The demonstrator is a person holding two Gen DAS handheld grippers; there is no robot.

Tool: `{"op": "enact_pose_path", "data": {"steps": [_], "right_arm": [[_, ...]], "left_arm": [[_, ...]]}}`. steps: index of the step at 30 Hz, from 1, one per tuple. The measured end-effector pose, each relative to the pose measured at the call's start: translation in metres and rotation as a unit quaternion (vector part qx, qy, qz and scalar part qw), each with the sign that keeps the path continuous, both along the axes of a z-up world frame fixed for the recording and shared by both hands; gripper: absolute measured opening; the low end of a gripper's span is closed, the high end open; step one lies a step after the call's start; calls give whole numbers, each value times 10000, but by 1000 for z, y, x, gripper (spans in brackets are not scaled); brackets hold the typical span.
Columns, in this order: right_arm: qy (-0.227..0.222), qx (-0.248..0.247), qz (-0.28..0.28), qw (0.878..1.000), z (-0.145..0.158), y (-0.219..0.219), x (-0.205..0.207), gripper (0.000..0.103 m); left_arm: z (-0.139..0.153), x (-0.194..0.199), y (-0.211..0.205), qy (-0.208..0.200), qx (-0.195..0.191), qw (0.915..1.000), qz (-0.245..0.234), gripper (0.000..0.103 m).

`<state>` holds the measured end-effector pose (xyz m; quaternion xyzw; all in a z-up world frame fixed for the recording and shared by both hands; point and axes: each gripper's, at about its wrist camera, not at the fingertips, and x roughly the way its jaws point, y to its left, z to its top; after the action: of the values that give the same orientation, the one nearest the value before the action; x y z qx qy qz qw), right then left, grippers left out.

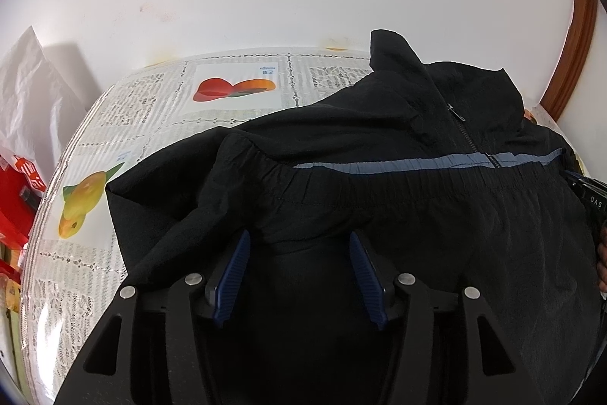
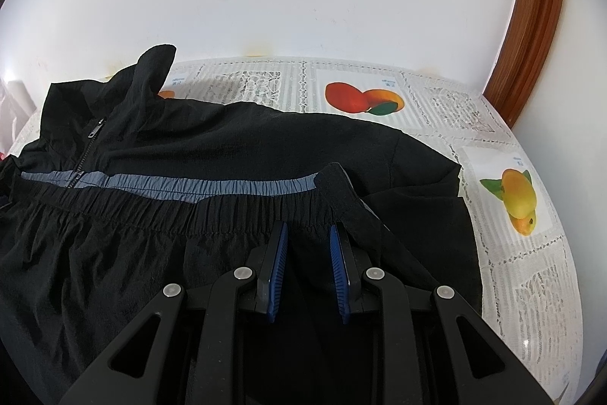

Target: Fold large clothes

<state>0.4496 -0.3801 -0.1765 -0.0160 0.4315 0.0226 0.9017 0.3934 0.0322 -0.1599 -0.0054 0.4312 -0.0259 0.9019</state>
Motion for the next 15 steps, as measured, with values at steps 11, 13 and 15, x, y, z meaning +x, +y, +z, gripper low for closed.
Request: {"op": "enact_pose_path", "data": {"steps": [11, 13, 15], "right_arm": [[-408, 404, 183, 9982, 17, -9, -15, 26], [-690, 362, 383, 9962, 32, 1, -27, 27], [-856, 410, 505, 9942, 48, 14, -39, 31]], "left_arm": [[2, -3, 0, -50, -143, 9999, -83, 59], [4, -4, 0, -83, -160, 9998, -123, 64], [8, -7, 0, -138, -184, 9996, -145, 65]]}}
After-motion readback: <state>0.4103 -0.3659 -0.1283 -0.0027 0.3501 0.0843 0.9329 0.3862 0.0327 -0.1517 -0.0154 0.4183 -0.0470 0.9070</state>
